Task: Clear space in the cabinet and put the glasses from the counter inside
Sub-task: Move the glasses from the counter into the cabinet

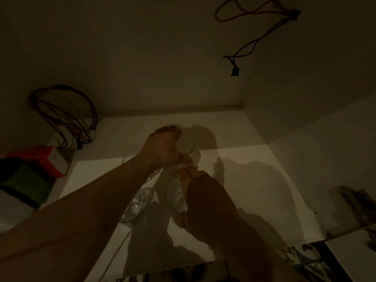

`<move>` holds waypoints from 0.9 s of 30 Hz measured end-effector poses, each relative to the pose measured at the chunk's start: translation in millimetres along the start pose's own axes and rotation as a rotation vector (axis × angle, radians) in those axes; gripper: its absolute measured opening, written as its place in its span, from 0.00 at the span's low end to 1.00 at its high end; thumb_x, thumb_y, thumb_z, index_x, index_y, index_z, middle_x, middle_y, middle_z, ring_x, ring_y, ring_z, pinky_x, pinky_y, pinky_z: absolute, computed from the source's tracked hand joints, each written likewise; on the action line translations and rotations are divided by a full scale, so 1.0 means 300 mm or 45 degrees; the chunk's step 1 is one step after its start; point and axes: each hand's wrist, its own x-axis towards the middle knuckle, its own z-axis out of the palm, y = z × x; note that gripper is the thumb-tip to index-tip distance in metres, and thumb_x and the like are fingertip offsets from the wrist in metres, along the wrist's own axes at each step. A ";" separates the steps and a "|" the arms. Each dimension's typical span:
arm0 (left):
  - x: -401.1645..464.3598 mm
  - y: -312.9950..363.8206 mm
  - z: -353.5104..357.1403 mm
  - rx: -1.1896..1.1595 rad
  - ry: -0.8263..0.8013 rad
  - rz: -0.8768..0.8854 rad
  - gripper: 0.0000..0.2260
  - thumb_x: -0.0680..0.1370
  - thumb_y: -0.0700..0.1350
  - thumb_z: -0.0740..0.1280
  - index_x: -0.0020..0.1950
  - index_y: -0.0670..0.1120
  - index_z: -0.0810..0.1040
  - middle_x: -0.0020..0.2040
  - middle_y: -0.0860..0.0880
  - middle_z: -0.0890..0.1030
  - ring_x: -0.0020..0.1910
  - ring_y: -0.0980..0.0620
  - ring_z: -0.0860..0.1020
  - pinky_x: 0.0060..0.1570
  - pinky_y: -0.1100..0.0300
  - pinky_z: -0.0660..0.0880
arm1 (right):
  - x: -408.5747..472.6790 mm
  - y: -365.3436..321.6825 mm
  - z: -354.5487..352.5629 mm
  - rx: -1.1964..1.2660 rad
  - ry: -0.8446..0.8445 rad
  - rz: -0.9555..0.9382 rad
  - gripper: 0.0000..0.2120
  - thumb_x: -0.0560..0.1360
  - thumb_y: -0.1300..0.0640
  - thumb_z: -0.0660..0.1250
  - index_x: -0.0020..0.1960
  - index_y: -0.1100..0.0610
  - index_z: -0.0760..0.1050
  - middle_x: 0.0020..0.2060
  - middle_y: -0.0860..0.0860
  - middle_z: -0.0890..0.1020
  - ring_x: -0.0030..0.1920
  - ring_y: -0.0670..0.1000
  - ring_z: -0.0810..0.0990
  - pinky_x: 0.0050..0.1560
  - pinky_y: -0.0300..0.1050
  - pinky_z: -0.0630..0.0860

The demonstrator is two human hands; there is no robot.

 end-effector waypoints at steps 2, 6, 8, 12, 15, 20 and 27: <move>-0.005 0.001 -0.003 -0.006 0.003 0.006 0.42 0.62 0.64 0.78 0.71 0.50 0.71 0.67 0.52 0.75 0.64 0.50 0.74 0.62 0.55 0.71 | 0.000 0.002 0.024 0.025 0.074 -0.039 0.40 0.72 0.56 0.77 0.77 0.55 0.59 0.72 0.52 0.69 0.69 0.55 0.71 0.68 0.48 0.71; -0.008 0.000 -0.007 -0.012 0.017 0.042 0.37 0.65 0.61 0.78 0.70 0.48 0.72 0.68 0.49 0.74 0.66 0.48 0.73 0.65 0.55 0.69 | 0.023 0.016 0.037 0.063 0.125 -0.132 0.40 0.72 0.57 0.77 0.78 0.55 0.60 0.74 0.51 0.67 0.70 0.54 0.70 0.70 0.48 0.69; -0.006 -0.001 -0.008 0.014 0.016 0.054 0.35 0.67 0.58 0.77 0.70 0.48 0.71 0.68 0.49 0.75 0.65 0.47 0.74 0.64 0.55 0.70 | 0.025 0.027 0.037 0.087 0.137 -0.155 0.38 0.71 0.59 0.76 0.76 0.56 0.63 0.74 0.53 0.66 0.68 0.54 0.73 0.68 0.48 0.72; -0.003 -0.008 -0.004 -0.002 0.013 0.073 0.34 0.67 0.53 0.78 0.70 0.47 0.71 0.67 0.48 0.76 0.65 0.47 0.75 0.63 0.55 0.71 | 0.025 0.036 0.023 0.088 0.042 -0.096 0.27 0.72 0.59 0.74 0.68 0.63 0.72 0.68 0.60 0.73 0.65 0.60 0.75 0.61 0.49 0.72; -0.002 -0.011 0.000 0.006 0.026 0.077 0.35 0.67 0.55 0.78 0.70 0.47 0.71 0.67 0.47 0.76 0.64 0.46 0.74 0.63 0.55 0.71 | 0.033 0.042 0.022 0.050 -0.042 -0.064 0.22 0.74 0.60 0.72 0.66 0.64 0.74 0.60 0.61 0.75 0.66 0.61 0.73 0.56 0.45 0.68; -0.004 -0.007 0.014 -0.017 0.024 0.065 0.35 0.67 0.55 0.77 0.70 0.46 0.70 0.65 0.46 0.75 0.63 0.45 0.75 0.61 0.55 0.72 | 0.030 0.058 0.043 -0.003 0.014 -0.101 0.22 0.74 0.56 0.72 0.66 0.61 0.76 0.68 0.58 0.75 0.70 0.57 0.71 0.69 0.50 0.69; 0.007 0.001 0.006 0.047 -0.062 0.048 0.36 0.68 0.59 0.76 0.71 0.46 0.68 0.64 0.46 0.75 0.61 0.46 0.75 0.54 0.57 0.72 | -0.004 0.083 0.085 0.209 0.248 -0.234 0.44 0.70 0.57 0.76 0.78 0.46 0.56 0.75 0.48 0.62 0.72 0.54 0.66 0.69 0.49 0.70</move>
